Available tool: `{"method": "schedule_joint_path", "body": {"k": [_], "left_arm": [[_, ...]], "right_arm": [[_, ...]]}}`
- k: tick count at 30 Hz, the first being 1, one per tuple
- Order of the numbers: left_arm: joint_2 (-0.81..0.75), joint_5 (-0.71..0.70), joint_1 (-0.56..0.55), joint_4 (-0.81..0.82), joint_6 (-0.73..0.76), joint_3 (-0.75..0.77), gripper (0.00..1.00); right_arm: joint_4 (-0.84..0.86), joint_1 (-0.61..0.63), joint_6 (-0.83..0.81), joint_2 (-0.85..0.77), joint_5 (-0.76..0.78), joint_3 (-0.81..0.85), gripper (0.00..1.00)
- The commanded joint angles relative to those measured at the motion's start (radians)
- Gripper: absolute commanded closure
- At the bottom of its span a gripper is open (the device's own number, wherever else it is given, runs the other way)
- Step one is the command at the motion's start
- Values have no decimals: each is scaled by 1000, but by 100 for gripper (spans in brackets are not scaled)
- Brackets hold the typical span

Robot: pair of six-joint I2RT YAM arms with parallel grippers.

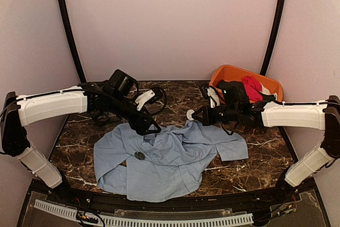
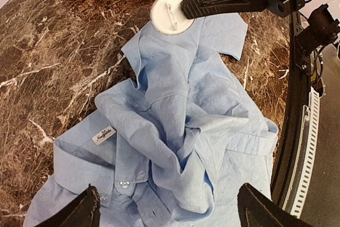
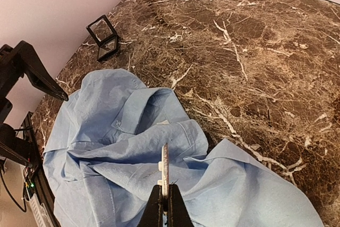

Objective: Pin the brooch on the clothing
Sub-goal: Pick up the clothing with brooches at the center of the board.

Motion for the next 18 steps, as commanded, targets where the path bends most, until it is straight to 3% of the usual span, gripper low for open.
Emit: {"method": "schedule_joint_path", "body": {"k": [1,9,18], "left_arm": [[3,-3,-1,-74,18,-25,13],[89,78,-1,-73,16,-12,25],[126,101,-1,-65,7,21,51]], "right_arm": [[1,-2,-2,-47,-3,29,100],[-36,28,7,-84,-14,86,100],[-66,118,29,-66,-25,130,100]]}}
